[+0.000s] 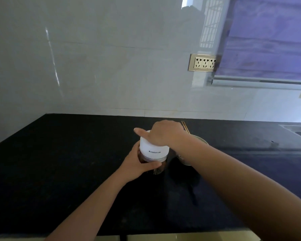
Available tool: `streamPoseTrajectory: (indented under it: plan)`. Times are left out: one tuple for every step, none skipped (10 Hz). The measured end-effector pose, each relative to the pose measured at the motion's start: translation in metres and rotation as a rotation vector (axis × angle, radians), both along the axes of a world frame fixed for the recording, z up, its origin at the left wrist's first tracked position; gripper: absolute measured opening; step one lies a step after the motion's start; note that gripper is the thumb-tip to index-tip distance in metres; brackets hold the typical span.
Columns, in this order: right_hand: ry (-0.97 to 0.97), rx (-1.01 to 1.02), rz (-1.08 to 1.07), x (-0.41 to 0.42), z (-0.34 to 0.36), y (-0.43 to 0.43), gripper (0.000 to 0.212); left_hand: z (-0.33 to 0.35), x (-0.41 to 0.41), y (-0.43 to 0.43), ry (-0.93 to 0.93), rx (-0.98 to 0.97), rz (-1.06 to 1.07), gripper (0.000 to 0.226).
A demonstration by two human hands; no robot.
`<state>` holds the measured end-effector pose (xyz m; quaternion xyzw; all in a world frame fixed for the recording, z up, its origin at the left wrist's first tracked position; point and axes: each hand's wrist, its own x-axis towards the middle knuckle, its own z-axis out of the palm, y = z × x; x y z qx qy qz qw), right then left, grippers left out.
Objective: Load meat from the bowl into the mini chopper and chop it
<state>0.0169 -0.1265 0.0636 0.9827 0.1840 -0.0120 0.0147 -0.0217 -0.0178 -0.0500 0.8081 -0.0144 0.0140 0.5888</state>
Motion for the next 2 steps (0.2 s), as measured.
streamPoseTrajectory:
  plan:
    - [0.077,0.142,0.031,0.009,0.005,-0.016,0.082,0.004,0.002,0.012,0.009,-0.112,0.045,0.1]
    - [0.183,0.459,0.018,0.013,0.005,-0.031,0.081,0.017,0.004,0.02,-0.032,-0.128,0.138,0.083]
